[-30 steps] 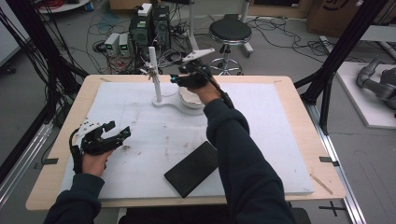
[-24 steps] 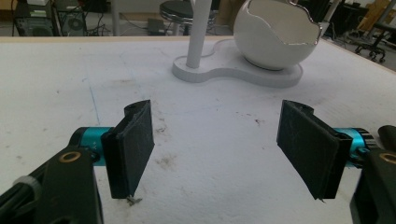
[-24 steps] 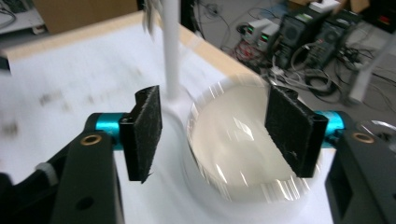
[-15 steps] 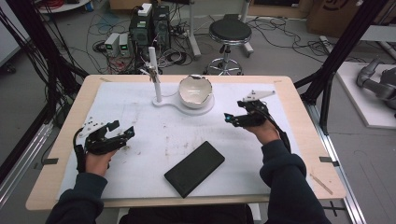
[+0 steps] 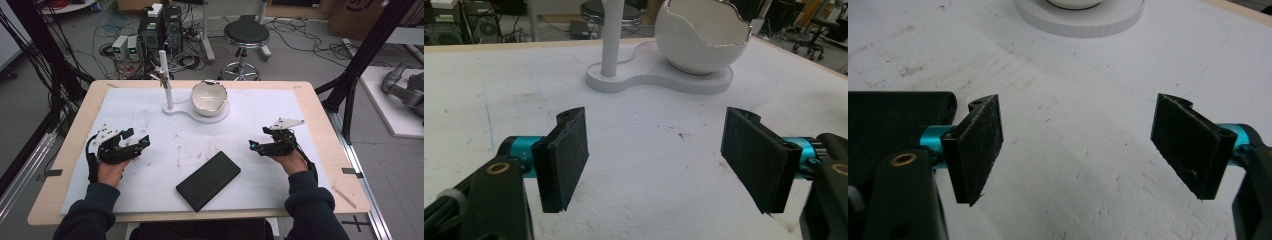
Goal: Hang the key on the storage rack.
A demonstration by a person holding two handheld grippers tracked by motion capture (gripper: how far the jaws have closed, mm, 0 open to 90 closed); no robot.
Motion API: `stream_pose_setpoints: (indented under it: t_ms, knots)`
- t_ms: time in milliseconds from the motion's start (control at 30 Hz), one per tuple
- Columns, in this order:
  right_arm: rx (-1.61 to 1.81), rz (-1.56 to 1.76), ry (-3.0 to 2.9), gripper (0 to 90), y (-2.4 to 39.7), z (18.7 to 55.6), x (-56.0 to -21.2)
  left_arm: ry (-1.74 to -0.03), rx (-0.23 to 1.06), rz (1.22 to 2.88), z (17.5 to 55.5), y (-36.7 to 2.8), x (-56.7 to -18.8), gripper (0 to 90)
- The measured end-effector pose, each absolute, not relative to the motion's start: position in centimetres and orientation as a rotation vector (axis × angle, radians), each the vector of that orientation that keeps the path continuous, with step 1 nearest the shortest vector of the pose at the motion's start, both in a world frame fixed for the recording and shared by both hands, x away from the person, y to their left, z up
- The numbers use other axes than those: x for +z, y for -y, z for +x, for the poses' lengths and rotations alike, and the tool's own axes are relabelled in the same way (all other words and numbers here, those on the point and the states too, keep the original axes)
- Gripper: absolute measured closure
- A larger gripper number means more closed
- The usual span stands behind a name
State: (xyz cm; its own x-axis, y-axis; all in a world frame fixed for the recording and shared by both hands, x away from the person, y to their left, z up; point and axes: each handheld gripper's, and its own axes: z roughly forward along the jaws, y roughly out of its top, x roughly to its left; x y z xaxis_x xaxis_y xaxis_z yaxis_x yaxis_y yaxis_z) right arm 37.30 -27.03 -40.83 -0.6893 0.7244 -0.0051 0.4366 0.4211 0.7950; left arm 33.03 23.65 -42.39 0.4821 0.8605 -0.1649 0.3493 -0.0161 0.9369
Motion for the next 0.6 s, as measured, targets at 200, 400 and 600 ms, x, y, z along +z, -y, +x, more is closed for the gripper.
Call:
stream_pose_setpoints:
  t_ms: [200,400,600]
  knots:
    - [1.173,1.027,-2.315,21.1,27.57,37.31,-40.86,-1.065,0.561,1.601,33.12,-23.50,-42.33,26.8]
    - [1.175,1.016,-2.310,21.1,27.41,37.31,-40.98,-1.066,0.563,1.595,33.12,-23.58,-42.32,26.8]
    - [1.189,1.012,-2.322,21.1,27.44,37.14,-40.97,-1.056,0.564,1.602,33.07,-23.36,-42.23,26.8]
